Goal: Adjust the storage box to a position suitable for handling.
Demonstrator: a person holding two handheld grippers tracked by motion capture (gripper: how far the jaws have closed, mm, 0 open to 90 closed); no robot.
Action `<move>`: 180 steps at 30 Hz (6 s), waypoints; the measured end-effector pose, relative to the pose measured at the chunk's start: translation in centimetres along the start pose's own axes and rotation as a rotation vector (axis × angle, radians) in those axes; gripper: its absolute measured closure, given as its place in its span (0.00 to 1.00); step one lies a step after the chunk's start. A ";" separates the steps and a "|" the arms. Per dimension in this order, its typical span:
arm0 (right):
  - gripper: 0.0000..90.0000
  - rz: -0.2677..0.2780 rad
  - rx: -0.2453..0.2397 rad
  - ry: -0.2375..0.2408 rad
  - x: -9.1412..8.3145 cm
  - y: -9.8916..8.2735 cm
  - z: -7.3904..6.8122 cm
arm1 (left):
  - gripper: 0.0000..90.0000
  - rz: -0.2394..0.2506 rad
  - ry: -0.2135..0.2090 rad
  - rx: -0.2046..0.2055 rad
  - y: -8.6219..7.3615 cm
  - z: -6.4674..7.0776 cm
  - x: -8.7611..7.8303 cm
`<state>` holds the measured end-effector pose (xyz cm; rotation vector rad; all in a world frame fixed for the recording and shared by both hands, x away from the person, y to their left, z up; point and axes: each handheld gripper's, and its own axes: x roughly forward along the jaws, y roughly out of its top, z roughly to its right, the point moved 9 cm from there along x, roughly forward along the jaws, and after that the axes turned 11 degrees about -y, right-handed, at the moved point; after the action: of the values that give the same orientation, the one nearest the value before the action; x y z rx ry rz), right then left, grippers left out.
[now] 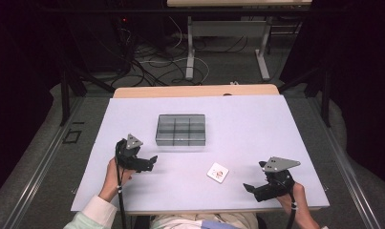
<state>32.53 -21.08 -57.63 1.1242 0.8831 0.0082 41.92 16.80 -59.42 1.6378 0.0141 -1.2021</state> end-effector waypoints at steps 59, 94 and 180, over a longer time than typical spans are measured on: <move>0.03 -0.021 0.001 0.006 0.1 -0.2 -0.1 | 1.00 0.009 0.000 -0.130 5.0 -6.3 6.8; 0.03 -0.030 -0.008 0.006 0.2 -0.2 -0.1 | 1.00 -0.013 -0.037 -0.089 5.9 -4.2 8.5; 0.03 -0.015 -0.023 -0.004 0.4 -0.1 0.0 | 0.98 0.031 -0.153 -0.029 9.2 2.5 12.6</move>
<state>32.74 -20.98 -57.99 1.0957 0.8854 0.0033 51.41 4.36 -61.38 1.5114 -0.0898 -1.2944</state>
